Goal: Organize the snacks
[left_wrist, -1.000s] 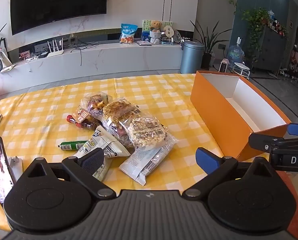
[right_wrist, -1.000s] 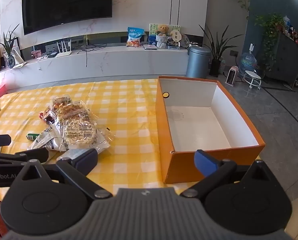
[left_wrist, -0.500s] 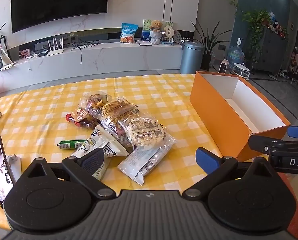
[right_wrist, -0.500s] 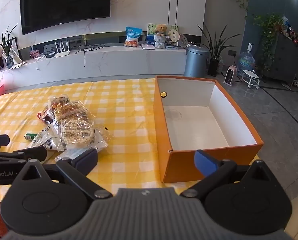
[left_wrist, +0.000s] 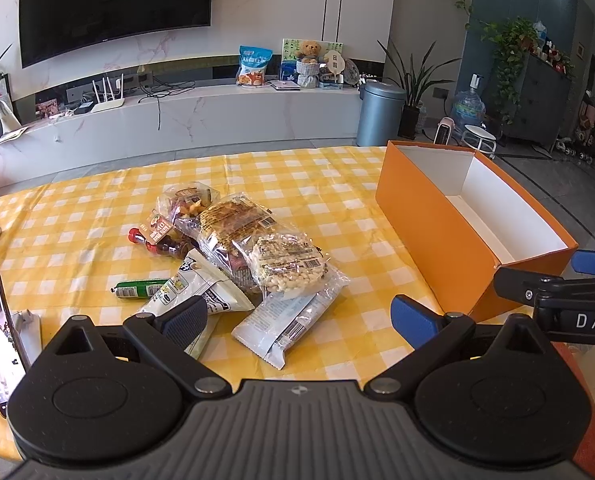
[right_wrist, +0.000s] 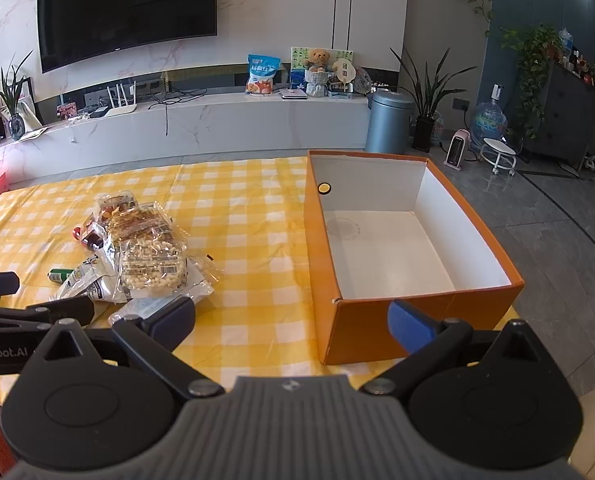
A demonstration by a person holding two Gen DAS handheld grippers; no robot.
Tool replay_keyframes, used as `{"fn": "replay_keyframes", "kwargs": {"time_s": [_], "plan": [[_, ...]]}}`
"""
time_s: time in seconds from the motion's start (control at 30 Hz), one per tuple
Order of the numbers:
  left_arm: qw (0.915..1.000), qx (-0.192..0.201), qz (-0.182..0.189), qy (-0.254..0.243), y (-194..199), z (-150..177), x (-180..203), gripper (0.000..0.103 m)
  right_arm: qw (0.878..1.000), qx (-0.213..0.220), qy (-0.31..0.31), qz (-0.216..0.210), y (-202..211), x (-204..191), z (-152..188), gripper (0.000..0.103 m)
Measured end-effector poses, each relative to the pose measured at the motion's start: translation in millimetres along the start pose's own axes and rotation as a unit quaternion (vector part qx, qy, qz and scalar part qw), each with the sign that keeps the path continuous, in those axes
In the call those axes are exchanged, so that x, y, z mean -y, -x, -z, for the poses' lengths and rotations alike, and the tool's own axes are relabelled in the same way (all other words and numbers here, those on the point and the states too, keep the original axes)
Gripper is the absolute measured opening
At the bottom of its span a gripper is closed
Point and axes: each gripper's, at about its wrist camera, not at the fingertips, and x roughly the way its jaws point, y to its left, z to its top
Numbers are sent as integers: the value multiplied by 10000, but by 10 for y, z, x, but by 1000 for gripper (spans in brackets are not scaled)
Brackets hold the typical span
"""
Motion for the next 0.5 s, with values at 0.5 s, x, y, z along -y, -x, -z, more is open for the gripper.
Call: {"fn": "replay_keyframes", "kwargs": {"time_s": [0.5], "plan": [[10000,9,1,-37,-29,0,48,103,10000,-5,19,-21,12,-15,1,100]]}}
